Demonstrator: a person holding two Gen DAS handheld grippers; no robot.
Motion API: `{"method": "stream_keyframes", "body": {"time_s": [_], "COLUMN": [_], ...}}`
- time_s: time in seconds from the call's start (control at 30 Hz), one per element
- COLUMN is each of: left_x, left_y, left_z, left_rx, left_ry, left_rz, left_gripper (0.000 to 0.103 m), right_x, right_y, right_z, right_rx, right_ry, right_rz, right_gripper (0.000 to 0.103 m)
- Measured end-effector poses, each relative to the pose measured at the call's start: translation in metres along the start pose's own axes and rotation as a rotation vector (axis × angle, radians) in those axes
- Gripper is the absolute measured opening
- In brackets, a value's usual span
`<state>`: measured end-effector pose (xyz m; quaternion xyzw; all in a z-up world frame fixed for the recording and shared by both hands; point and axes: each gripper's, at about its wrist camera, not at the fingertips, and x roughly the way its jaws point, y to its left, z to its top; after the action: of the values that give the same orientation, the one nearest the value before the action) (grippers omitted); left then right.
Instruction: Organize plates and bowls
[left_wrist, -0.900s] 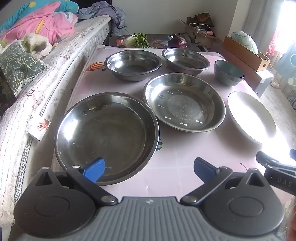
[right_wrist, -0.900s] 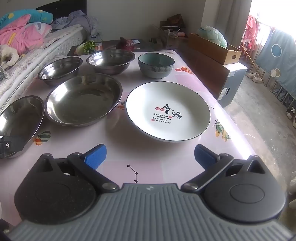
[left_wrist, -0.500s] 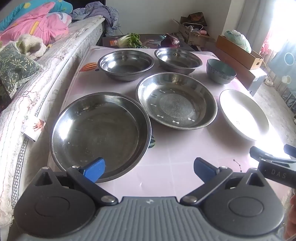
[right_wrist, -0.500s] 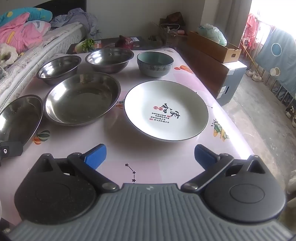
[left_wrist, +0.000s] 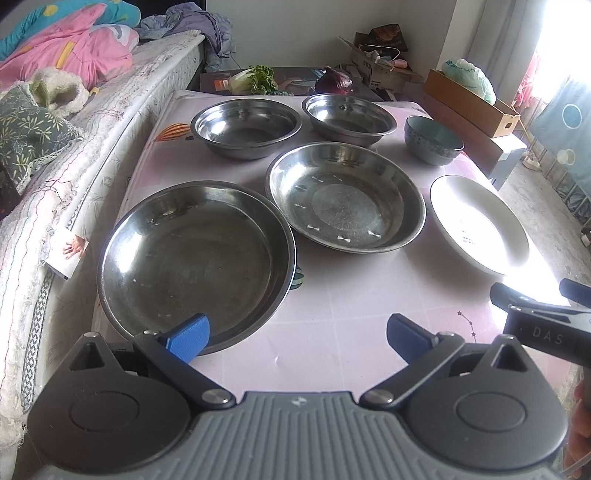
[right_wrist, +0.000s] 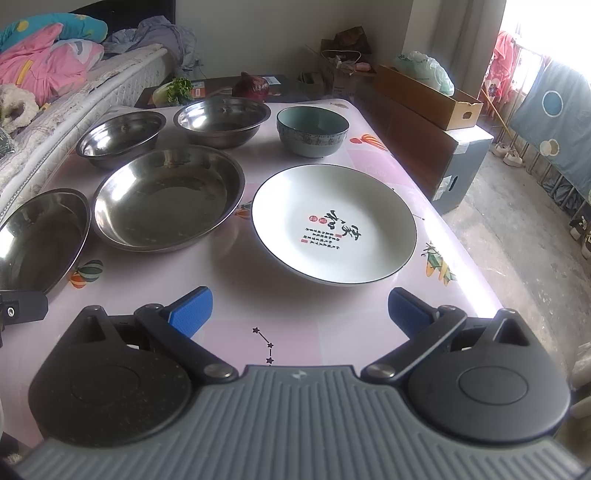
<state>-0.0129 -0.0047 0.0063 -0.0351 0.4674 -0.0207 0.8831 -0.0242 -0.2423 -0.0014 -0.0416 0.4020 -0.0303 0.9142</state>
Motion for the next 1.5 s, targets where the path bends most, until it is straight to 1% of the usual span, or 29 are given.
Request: {"method": "stream_keyframes", "body": {"time_s": [0.77, 1.5], "left_x": [-0.011, -0.010], "left_y": [0.009, 0.017], "left_z": [0.003, 0.002], "left_rx": [-0.016, -0.034], "left_ry": [-0.047, -0.043], "left_rz": [0.035, 0.032], "left_gripper": [0.103, 0.103], "right_x": [-0.012, -0.012], "right_y": [0.010, 0.019], "right_z": [0.008, 0.010], "right_rx": [-0.017, -0.043], "right_ry": [-0.036, -0.030], "right_rz": [0.020, 0.020], "right_gripper": [0.102, 0.102]}}
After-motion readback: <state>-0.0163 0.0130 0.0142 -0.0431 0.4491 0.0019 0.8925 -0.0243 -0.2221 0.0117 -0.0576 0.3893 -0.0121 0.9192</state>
